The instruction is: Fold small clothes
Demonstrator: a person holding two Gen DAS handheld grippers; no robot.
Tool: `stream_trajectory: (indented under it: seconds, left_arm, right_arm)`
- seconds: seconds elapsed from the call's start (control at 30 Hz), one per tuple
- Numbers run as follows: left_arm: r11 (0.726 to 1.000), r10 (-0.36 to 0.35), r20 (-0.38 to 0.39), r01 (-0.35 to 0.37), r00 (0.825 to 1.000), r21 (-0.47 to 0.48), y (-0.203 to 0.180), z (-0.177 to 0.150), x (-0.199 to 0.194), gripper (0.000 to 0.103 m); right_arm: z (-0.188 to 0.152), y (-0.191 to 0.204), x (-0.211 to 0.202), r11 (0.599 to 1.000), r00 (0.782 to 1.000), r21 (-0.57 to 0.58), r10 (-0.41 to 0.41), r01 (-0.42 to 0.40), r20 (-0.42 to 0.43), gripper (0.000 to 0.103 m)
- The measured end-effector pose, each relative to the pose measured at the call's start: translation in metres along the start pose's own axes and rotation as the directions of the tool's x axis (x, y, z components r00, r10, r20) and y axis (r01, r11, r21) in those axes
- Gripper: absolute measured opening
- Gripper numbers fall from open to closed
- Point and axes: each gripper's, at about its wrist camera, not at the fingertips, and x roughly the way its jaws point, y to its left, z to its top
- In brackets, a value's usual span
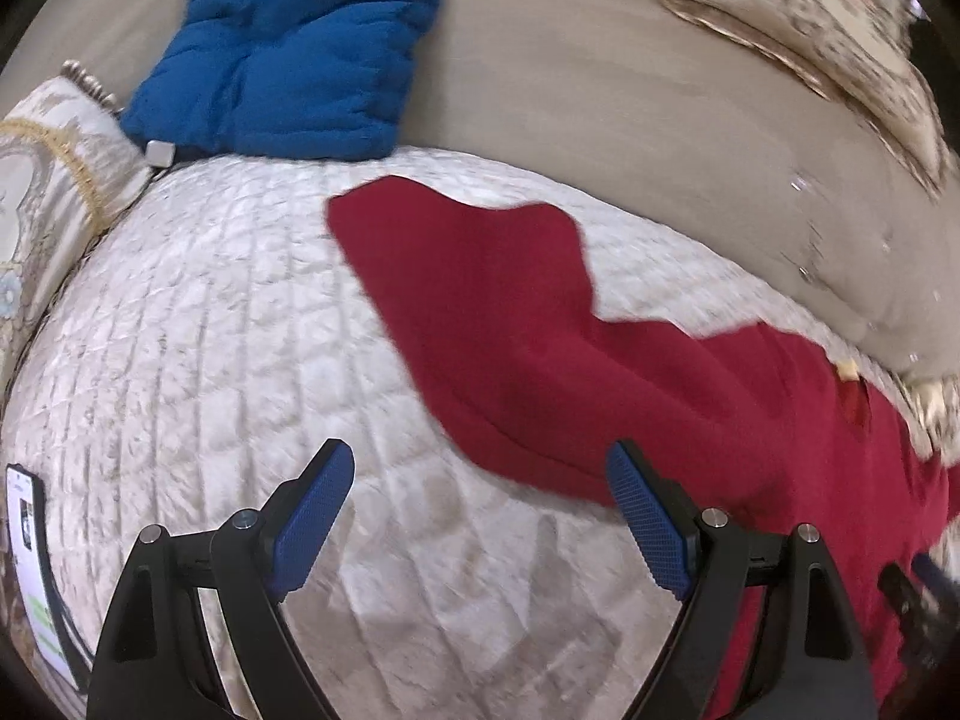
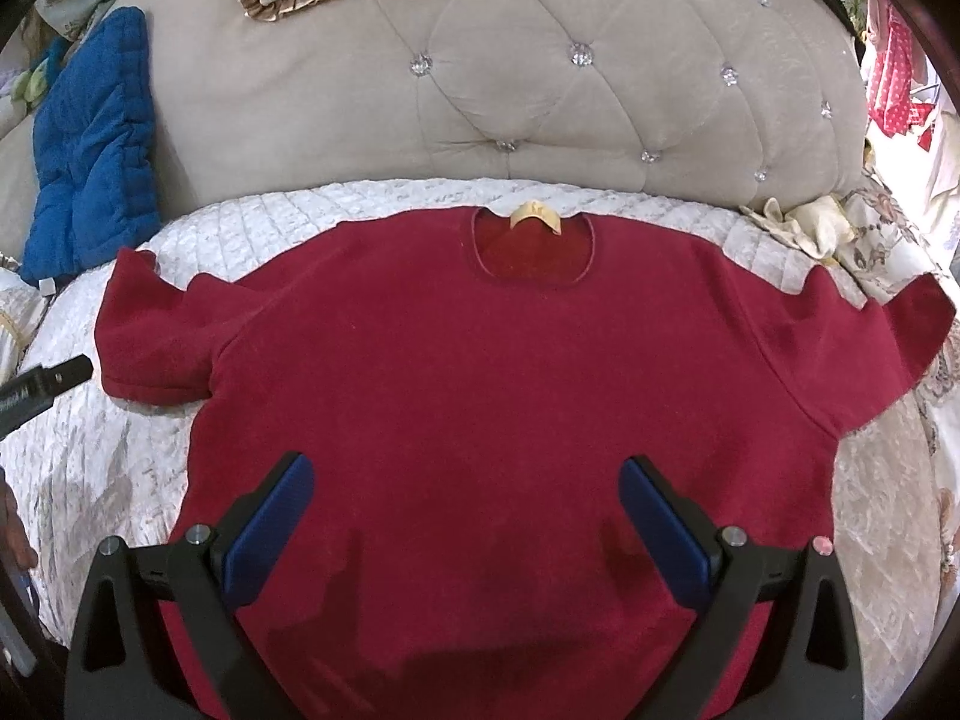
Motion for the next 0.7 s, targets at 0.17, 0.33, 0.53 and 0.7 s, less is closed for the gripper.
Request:
stream_trajectory:
  seconds: [0.17, 0.33, 0.53, 0.7]
  left_arm:
    - [1.000, 0.017, 0.014, -0.017, 1.000, -0.003, 0.006, 0.007, -0.001, 0.067]
    - [1.000, -0.004, 0.017, 0.004, 1.000, 0.013, -0.003, 0.003, -0.007, 0.068]
    - [0.998, -0.025, 0.012, 0.024, 1.000, 0.064, -0.026, -0.010, -0.011, 0.067]
    - [0.989, -0.052, 0.015, 0.049, 0.999, 0.137, -0.052, -0.023, -0.017, 0.067]
  right_arm:
    - [0.001, 0.003, 0.007, 1.000, 1.000, -0.001, 0.002, -0.002, -0.015, 0.103]
    - [-0.001, 0.002, 0.008, 1.000, 1.000, 0.017, 0.012, -0.012, -0.019, 0.103]
    - [-0.001, -0.002, 0.003, 1.000, 1.000, 0.029, 0.001, -0.001, -0.016, 0.103]
    - [-0.001, -0.011, 0.001, 0.997, 1.000, 0.078, 0.012, -0.011, -0.012, 0.103]
